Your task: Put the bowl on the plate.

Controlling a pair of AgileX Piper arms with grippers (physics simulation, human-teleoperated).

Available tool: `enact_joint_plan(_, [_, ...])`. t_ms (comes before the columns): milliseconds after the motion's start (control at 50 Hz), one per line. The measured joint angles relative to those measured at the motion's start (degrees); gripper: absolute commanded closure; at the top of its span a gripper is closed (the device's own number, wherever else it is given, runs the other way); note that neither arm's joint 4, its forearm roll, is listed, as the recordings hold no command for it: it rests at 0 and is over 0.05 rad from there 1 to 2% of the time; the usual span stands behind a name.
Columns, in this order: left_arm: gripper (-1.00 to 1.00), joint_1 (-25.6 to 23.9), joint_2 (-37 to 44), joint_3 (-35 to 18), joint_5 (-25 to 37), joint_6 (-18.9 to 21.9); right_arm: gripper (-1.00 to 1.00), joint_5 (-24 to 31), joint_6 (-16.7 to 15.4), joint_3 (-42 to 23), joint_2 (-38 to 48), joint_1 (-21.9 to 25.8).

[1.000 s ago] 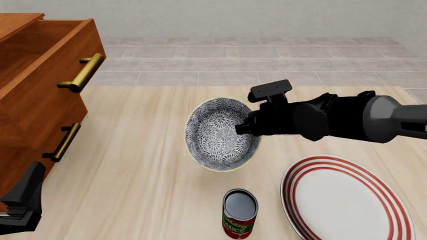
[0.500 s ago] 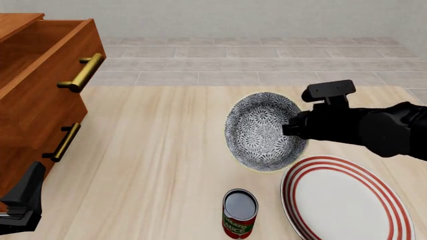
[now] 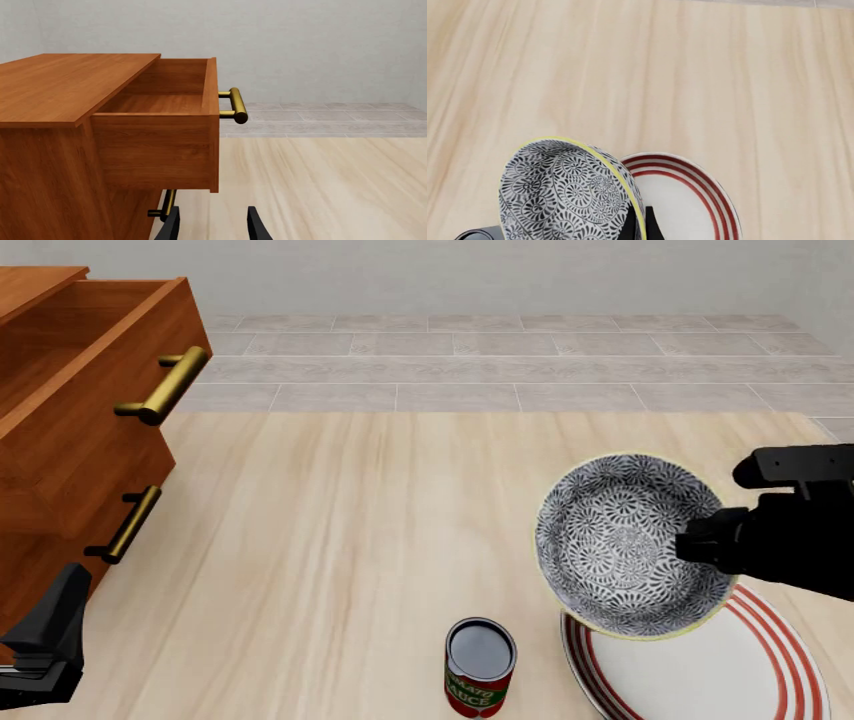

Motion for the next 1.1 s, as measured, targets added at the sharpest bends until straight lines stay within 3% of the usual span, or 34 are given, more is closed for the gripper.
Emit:
enact_joint_plan(300, [-1.00, 0.00, 0.00, 0.00, 0.00, 0.00, 1.00, 9.52, -0.74, 3.19, -10.97, -6.10])
enact_joint_plan(540, [-1.00, 0.00, 0.00, 0.00, 0.00, 0.00, 1.00, 13.31, -0.93, 7.24, -16.97, -10.88])
enact_joint_plan(780, [-1.00, 0.00, 0.00, 0.00, 0.00, 0.00, 1.00, 12.83, -0.14, 12.41, -19.29, -13.61])
enact_joint_plan(1100, [-1.00, 0.00, 0.00, 0.00, 0.00, 0.00, 1.00, 8.04, 0.72, 18.43, -18.04, -15.59])
